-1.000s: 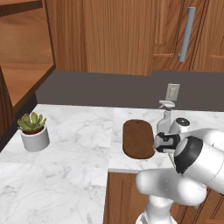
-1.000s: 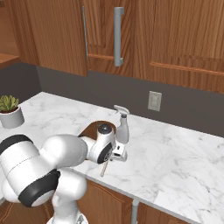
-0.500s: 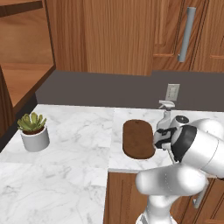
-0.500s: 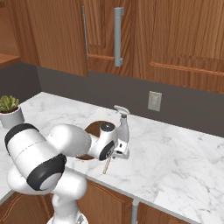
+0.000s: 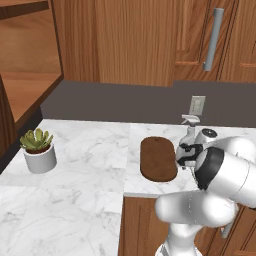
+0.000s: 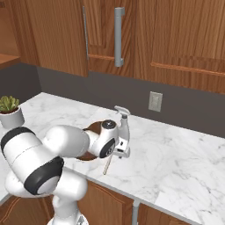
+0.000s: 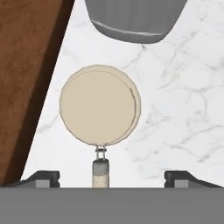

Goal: Grab the spray bottle from the cabinet, then place it next to the cutting board for sanitizing. Then grab the dish brush from the countertop next to the sink and place it next to the cutting board.

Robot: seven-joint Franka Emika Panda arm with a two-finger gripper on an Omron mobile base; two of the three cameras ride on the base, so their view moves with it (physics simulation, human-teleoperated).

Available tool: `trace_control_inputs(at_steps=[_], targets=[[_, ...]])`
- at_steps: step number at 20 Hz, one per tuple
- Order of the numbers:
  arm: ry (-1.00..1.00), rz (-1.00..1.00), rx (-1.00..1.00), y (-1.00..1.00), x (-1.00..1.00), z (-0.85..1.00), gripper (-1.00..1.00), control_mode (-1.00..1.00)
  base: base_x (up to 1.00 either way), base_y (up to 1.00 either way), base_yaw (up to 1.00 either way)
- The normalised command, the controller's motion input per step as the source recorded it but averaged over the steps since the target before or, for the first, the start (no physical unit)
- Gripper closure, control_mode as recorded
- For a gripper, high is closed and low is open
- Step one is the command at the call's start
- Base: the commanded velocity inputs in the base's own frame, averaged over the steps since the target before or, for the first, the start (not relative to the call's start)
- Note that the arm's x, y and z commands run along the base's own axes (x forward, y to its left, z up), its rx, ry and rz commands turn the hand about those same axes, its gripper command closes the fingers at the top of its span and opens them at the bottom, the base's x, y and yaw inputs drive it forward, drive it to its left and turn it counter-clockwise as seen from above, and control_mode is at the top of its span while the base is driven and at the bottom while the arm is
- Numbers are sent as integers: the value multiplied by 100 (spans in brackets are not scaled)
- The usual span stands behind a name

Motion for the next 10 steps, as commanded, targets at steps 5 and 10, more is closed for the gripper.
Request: trace_control_inputs(at_steps=[5,10], targets=[[-15,-2,0,10,-55,84,-100,-100,0,0,0],[-15,-2,-1,2,-80,100,-100,-100,0,0,0]])
